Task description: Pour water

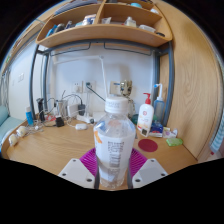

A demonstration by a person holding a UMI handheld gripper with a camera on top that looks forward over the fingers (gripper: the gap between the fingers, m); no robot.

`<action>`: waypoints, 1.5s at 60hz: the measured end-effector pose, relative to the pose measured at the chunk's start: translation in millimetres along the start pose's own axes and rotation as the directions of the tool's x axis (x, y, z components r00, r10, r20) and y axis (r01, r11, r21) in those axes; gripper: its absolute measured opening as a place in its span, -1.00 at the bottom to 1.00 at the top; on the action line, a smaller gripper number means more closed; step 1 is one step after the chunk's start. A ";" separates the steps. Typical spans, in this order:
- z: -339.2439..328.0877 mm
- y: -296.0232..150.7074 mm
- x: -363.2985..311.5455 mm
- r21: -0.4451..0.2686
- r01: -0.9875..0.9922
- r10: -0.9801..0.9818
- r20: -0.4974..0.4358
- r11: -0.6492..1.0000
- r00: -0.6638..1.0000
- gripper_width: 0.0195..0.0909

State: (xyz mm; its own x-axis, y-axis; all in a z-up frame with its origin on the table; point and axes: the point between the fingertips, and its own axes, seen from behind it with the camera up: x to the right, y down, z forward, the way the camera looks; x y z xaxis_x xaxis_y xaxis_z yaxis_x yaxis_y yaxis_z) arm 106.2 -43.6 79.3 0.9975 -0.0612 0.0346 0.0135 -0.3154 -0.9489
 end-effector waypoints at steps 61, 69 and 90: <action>111.4 -129.0 -118.9 -0.283 -0.959 0.989 0.131 -0.028 -0.068 -0.49; 122.6 -127.9 -118.4 -0.323 -0.922 0.964 0.081 -0.215 -0.253 -0.49; 126.9 -124.0 -104.1 -0.328 -0.872 0.919 0.027 -0.364 -0.394 -0.49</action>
State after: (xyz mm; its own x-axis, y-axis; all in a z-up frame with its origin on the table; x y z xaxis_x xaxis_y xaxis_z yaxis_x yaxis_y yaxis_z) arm 9.4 122.1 153.5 -0.3786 -0.2402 -0.8938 -0.8972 -0.1420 0.4182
